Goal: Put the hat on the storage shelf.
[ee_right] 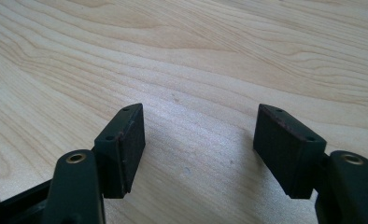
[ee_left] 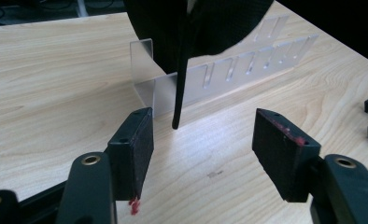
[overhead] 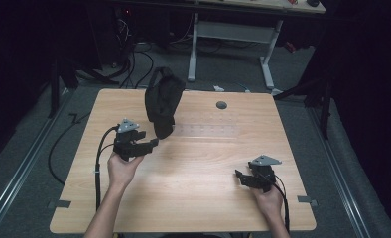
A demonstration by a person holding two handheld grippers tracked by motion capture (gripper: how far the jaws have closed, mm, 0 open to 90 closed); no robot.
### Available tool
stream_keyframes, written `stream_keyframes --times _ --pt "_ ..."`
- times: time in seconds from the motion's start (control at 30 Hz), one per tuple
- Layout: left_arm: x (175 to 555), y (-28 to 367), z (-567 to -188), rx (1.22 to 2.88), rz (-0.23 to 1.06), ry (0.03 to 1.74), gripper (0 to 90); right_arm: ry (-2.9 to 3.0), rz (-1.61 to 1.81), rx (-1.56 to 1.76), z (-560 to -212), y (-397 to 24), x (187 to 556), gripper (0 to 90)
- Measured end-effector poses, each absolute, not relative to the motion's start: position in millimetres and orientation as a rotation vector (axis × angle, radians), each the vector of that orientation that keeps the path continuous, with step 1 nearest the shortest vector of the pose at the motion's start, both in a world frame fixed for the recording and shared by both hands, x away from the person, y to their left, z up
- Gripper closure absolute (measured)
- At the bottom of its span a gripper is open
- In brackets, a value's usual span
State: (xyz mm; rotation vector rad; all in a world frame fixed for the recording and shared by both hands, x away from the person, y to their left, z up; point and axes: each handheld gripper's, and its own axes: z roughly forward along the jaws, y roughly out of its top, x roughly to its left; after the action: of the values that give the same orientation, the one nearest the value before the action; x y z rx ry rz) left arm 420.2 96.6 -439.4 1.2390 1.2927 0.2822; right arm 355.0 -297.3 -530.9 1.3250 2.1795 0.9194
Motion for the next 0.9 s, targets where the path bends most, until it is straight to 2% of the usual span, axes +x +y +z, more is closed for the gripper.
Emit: stream_keyframes --times 0.9 --pt "387 111 -449 1.245 0.247 1.300 37.6 2.178 0.919 1.326 -531 -297 355 34.2"
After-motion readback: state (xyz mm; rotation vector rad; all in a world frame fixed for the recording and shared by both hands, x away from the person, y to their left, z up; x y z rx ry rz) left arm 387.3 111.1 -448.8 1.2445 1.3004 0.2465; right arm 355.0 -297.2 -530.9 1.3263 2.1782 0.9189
